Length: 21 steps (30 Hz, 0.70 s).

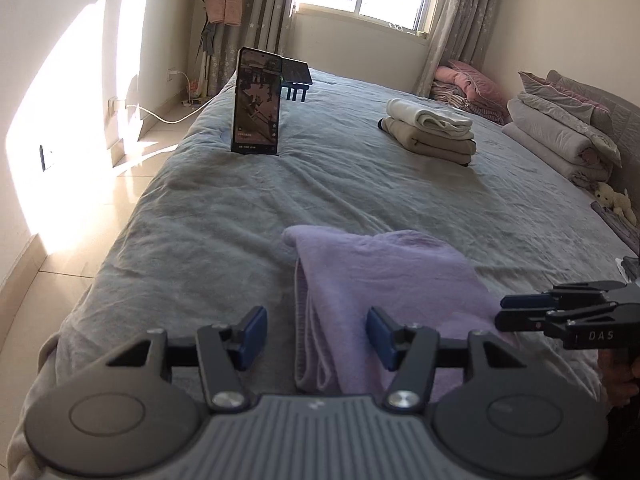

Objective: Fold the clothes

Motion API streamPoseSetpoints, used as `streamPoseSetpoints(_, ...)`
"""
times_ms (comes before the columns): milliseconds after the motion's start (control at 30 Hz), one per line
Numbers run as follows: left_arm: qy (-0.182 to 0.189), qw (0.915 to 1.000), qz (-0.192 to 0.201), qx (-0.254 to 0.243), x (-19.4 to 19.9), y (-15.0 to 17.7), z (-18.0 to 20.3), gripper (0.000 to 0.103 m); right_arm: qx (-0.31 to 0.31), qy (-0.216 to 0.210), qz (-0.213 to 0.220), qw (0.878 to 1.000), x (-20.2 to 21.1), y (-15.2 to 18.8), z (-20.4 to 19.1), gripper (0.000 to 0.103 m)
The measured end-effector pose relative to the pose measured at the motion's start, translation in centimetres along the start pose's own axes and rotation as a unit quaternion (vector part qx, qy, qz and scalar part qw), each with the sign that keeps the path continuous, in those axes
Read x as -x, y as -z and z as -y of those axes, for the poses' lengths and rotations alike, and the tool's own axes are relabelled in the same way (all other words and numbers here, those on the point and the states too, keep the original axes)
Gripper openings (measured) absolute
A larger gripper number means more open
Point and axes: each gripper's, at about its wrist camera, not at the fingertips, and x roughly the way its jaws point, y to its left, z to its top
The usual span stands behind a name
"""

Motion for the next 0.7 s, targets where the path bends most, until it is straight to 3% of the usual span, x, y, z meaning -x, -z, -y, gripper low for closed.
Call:
streamPoseSetpoints(133, 0.008, 0.9995, 0.002, 0.03, 1.5, 0.1, -1.3, 0.057, -0.029, -0.002, 0.0, 1.0, 1.6, -0.2, 1.2, 0.045)
streamPoseSetpoints(367, -0.032, 0.9993, -0.02, -0.004, 1.8, -1.7, 1.5, 0.062, -0.022, 0.012, -0.004, 1.0, 2.5, -1.5, 0.7, 0.045)
streamPoseSetpoints(467, -0.037, 0.9982, -0.037, -0.031, 1.1, -2.2, 2.9, 0.071, -0.018, 0.008, -0.013, 1.0, 2.2, -1.8, 0.2, 0.047)
streamPoseSetpoints(700, -0.041, 0.9943, -0.078, -0.059, -0.8, -2.9, 4.1, 0.074, -0.028, -0.002, -0.035, 0.999, 0.9, -2.1, -0.1, 0.052)
